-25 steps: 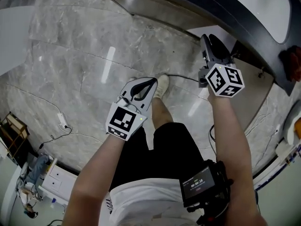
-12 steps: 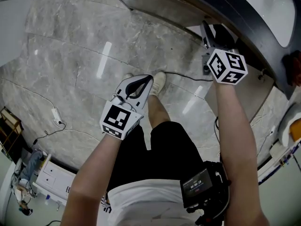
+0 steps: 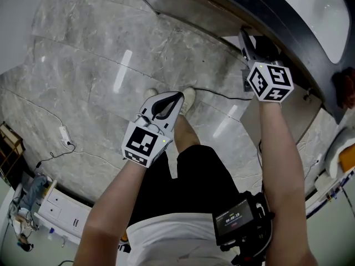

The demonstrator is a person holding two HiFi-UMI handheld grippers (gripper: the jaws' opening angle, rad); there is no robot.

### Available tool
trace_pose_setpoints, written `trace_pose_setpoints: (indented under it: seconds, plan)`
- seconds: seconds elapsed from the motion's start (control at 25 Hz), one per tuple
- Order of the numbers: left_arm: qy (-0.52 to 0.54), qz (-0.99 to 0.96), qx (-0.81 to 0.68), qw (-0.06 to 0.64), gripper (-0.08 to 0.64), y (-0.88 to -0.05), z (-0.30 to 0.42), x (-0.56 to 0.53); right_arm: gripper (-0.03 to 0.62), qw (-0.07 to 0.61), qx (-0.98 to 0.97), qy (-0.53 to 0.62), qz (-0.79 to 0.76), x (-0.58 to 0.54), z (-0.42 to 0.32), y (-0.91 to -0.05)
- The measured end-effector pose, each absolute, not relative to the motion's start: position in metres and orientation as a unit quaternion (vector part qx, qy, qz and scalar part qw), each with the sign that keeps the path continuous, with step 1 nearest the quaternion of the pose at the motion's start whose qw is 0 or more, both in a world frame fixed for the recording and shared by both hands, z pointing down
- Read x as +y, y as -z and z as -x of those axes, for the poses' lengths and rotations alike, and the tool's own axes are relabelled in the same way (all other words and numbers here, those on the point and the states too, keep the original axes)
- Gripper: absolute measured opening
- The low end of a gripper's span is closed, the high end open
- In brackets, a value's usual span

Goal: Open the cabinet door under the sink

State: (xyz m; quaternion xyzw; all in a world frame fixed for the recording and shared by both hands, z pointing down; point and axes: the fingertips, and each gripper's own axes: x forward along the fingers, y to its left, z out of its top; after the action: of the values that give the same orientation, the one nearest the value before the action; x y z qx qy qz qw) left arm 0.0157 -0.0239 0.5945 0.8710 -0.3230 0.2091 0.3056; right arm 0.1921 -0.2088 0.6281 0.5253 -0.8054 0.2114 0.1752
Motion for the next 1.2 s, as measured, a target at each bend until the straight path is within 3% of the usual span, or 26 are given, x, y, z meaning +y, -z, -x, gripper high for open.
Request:
trace_pose_setpoints:
  seconds: [1.2]
  plan:
    - [-0.235, -0.879, -0.303, 0.284, 0.009, -0.571, -0.02, -0.024, 0.098, 0.212, -0.847, -0.218, -0.437, -0.136, -0.15, -0.631]
